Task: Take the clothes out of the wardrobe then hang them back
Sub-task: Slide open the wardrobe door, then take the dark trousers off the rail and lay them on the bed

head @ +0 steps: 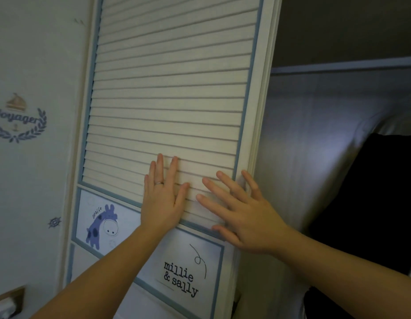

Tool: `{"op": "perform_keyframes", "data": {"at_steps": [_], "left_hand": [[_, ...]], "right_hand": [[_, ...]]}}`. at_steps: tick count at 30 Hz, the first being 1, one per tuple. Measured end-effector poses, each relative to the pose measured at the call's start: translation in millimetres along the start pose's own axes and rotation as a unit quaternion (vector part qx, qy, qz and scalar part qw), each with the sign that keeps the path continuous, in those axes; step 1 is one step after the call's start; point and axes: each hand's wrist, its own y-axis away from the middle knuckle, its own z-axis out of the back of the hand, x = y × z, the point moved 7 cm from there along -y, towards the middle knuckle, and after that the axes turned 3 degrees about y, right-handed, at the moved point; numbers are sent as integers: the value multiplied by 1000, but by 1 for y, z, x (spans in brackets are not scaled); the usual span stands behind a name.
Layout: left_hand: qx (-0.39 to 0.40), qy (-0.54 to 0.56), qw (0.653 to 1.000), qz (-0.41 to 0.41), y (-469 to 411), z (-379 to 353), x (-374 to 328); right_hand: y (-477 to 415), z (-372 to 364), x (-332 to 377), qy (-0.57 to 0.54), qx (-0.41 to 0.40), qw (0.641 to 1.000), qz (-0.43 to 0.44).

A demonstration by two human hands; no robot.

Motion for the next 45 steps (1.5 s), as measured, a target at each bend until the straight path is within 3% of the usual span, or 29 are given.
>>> {"op": "perform_keyframes", "data": {"at_steps": [8,11,20,24,29,32,41,45], "left_hand": [[-23,5,971,-236,-3,-1,-183],[-31,44,957,-285,-7,-20,-253],[18,136,957,-256,-71,-110,-385],[42,153,952,-260,-106,-151,-417],[153,205,950,-181,-150,-218,-428],[208,245,933,-160,-168,-254,-432],[348,264,864,-249,-179,-333,-469],[406,318,819,-253,-173,-358,-473]], "right_hand": [[94,80,-106,64,10,996,-63],[136,111,-156,87,42,990,-107],[208,162,-280,118,153,958,-213],[209,162,-333,133,155,937,-284],[197,141,-392,165,213,889,-369],[186,122,-423,174,257,855,-416],[175,61,-472,209,341,750,-527],[163,57,-482,149,258,756,-583]]}}
